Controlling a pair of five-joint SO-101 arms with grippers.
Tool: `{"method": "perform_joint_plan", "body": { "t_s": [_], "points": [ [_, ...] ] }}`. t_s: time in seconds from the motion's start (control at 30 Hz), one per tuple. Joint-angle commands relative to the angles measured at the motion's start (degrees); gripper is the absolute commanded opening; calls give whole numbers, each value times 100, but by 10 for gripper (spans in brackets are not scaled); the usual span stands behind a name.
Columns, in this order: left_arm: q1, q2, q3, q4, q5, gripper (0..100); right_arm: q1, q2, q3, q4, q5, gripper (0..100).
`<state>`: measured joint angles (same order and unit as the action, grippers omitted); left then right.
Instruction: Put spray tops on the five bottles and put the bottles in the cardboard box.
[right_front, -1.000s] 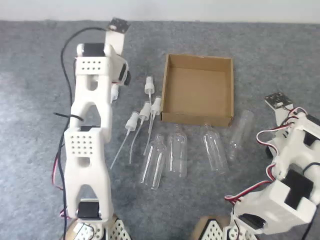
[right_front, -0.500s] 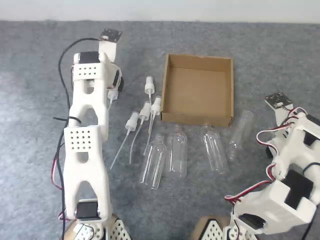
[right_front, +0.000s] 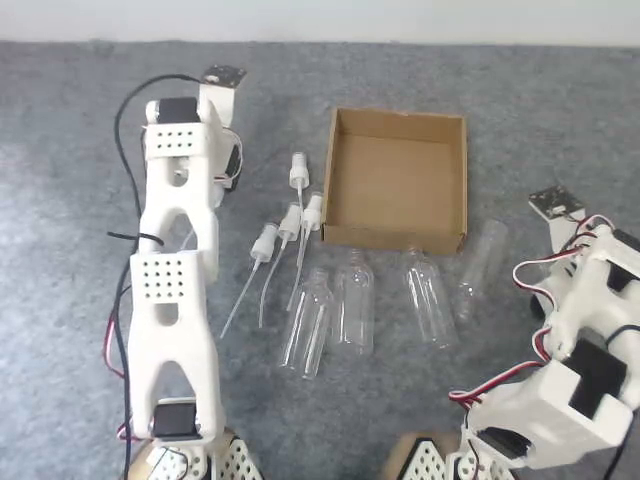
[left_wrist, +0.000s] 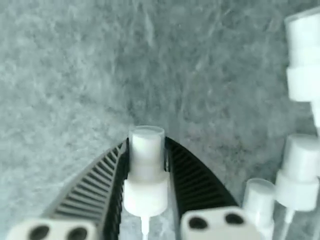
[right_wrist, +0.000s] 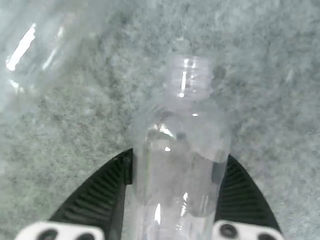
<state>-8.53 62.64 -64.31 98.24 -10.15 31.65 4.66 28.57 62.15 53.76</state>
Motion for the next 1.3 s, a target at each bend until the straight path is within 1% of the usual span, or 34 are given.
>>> {"method": "perform_joint_plan", "body": {
  "t_s": [0.0, 0.1, 0.17, 0.33, 0.47, 0.53, 0.6, 0.7, 0.8, 0.87, 1.03, 1.2, 1.27],
  "points": [
    [18, -1213, 892, 264, 114, 9, 57, -66, -167, 127, 35, 228],
    [237, -2075, 2334, 220, 70, 9, 110, -66, -185, 119, 35, 292],
    [308, -2708, 3134, 35, 62, 9, 119, -66, -193, 92, 35, 308],
    [316, -4431, 5130, -1029, 105, 9, 119, -163, -202, 84, 26, 308],
    [545, -5670, 6914, -1952, 114, 10, 101, -655, -202, 136, 9, 310],
    [651, -6224, 7653, -2338, 123, 10, 66, -998, -211, 127, -149, 310],
    [721, -6681, 8277, -2699, 299, 11, -66, -1226, -360, 163, -308, 310],
    [835, -7288, 9077, -3182, 571, 11, -242, -1200, -730, 382, -343, 310],
    [844, -7745, 9578, -3376, 563, 11, -347, -769, -1196, 690, -308, 310],
    [818, -7938, 9763, -3402, 563, 11, -356, -356, -1486, 910, -79, 310],
    [818, -8000, 9859, -3552, 563, 12, -312, 514, -1820, 1429, 334, 309],
    [818, -7754, 9842, -3640, 563, 12, -242, 840, -1776, 1262, 308, 300],
    [826, -7657, 9815, -3648, 563, 12, -233, 857, -1811, 1182, 229, 258]
  ]
}}
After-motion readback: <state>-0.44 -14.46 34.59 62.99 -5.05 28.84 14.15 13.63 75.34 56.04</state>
